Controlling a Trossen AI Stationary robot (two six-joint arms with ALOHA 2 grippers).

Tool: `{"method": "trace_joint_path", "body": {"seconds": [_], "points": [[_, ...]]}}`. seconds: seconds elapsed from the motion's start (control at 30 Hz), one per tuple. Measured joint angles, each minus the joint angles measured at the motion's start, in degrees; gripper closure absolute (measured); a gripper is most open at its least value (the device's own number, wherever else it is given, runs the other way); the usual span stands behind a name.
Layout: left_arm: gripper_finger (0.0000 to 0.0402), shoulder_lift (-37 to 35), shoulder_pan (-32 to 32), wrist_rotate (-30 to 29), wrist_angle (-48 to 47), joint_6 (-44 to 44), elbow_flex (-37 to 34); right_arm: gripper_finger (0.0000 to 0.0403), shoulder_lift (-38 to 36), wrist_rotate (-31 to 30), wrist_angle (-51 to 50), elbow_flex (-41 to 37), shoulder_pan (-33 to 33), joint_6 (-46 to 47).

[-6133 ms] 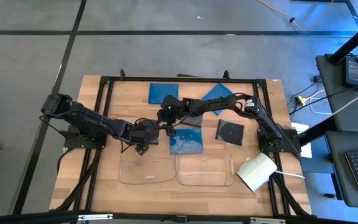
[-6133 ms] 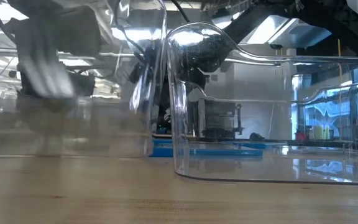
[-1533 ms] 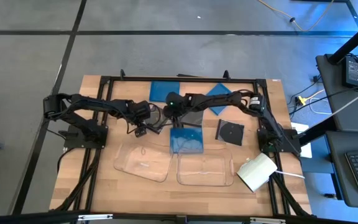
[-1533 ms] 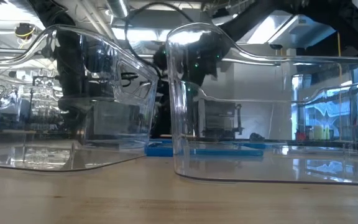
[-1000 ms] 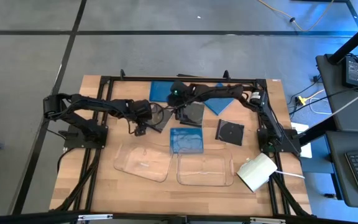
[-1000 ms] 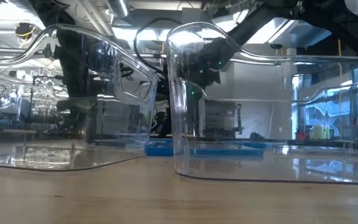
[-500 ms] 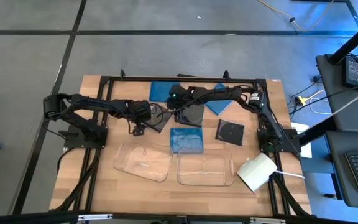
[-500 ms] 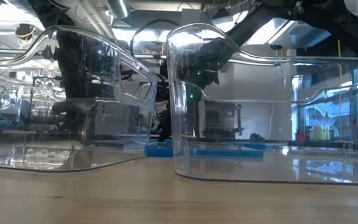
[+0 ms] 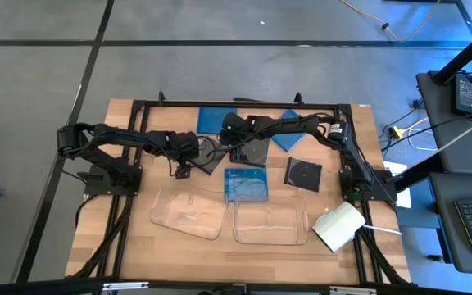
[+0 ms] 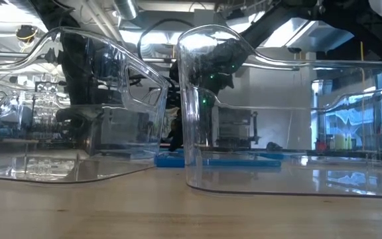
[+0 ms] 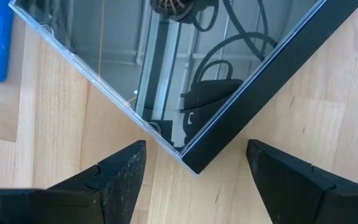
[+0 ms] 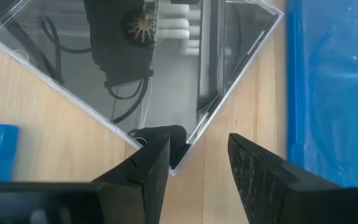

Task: Pick & place jewel cases by type
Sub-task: Put the left black CD case into the left transparent bin

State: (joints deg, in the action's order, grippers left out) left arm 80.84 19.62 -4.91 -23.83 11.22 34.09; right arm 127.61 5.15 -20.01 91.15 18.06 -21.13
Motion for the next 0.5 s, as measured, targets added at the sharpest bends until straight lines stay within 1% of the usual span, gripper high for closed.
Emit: {"method": "trace_joint_path", "body": {"seconds": [0.23, 0.3, 0.43, 0.5], "points": [[0.0123, 0.0, 0.0, 0.0, 0.0, 0.0, 0.0, 0.0234, 0.0, 1.0, -0.6, 0.0, 0.0, 1.2], [0.0123, 0.0, 0.0, 0.0, 0.0, 0.0, 0.0, 0.0234, 0.0, 1.4, -2.2, 0.8, 0.0, 1.4], [0.0123, 0.0, 0.0, 0.0, -0.1, 0.0, 0.0, 0.0234, 0.1, 5.1, -6.1, 2.3, 0.0, 1.3], [0.0123, 0.0, 0.0, 0.0, -0.1, 0.0, 0.0, 0.0234, 0.1, 5.4, -6.1, 2.4, 0.0, 1.1]]}}
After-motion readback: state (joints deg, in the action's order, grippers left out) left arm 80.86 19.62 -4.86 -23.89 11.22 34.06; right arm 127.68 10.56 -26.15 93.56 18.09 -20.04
